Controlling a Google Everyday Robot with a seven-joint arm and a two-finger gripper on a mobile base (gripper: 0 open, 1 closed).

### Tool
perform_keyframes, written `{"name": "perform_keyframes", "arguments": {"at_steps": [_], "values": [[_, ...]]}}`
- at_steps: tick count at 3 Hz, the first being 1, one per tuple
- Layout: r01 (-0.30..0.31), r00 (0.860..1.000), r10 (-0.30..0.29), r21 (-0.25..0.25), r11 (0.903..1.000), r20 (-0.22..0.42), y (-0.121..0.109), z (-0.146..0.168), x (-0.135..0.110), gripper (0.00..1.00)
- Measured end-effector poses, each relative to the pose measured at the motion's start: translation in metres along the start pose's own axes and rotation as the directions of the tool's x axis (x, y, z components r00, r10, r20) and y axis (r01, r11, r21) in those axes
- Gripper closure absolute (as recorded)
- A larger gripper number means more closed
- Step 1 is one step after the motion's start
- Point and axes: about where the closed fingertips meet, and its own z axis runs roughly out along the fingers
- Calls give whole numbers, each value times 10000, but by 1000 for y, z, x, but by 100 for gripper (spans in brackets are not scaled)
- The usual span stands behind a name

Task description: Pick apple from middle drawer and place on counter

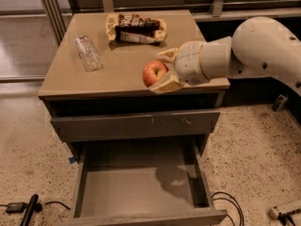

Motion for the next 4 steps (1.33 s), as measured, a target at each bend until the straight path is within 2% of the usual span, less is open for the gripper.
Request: {"name": "perform_keyframes", "arguments": {"at_steps": [1,2,4], "values": [[197,9996,-191,-285,9994,213,-18,22,-2,100],[260,9991,-235,-708,9972,362,-47,65,-4,100],[151,9995,-119,-1087,9940,307,-75,106,1,100]]}}
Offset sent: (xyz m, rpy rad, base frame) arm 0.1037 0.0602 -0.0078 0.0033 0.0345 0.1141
